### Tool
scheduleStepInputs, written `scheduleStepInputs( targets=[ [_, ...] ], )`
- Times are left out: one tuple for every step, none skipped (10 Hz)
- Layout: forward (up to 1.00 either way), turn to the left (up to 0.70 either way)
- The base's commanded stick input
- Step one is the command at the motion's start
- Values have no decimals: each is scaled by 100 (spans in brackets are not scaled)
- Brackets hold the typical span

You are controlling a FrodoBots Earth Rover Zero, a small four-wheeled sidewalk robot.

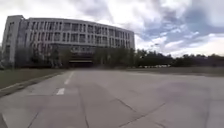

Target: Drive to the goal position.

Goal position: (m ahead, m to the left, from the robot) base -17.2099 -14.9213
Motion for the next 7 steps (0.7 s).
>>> scheduleStepInputs(
  targets=[
    [0, -100],
    [0, -100],
    [0, -100],
    [0, -100],
    [0, -100],
    [0, -100],
    [0, -100]
  ],
)
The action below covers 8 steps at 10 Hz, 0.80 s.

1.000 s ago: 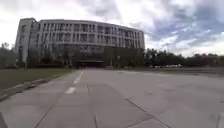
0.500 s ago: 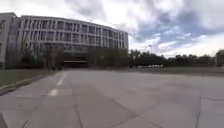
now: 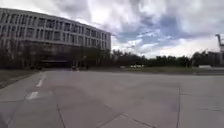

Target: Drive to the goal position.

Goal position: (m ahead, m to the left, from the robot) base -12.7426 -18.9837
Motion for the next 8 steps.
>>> scheduleStepInputs(
  targets=[
    [0, -100],
    [0, -100],
    [0, -58],
    [0, 8],
    [0, 0],
    [0, 0],
    [0, 0],
    [0, 0]
  ],
)
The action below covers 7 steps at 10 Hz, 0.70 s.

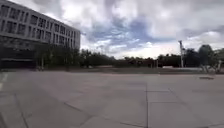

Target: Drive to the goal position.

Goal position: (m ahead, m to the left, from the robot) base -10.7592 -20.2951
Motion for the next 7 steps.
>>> scheduleStepInputs(
  targets=[
    [0, 0],
    [0, 0],
    [0, -25],
    [0, -100],
    [0, -100],
    [0, -94],
    [0, -76]
  ],
)
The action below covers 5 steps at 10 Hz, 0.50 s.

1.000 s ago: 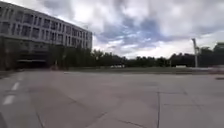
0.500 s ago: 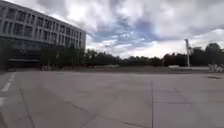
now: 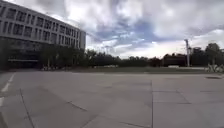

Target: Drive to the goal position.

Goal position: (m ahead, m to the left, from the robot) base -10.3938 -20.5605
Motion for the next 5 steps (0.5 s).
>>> scheduleStepInputs(
  targets=[
    [0, -100],
    [0, -100],
    [0, -100],
    [0, -100],
    [0, -100]
  ],
)
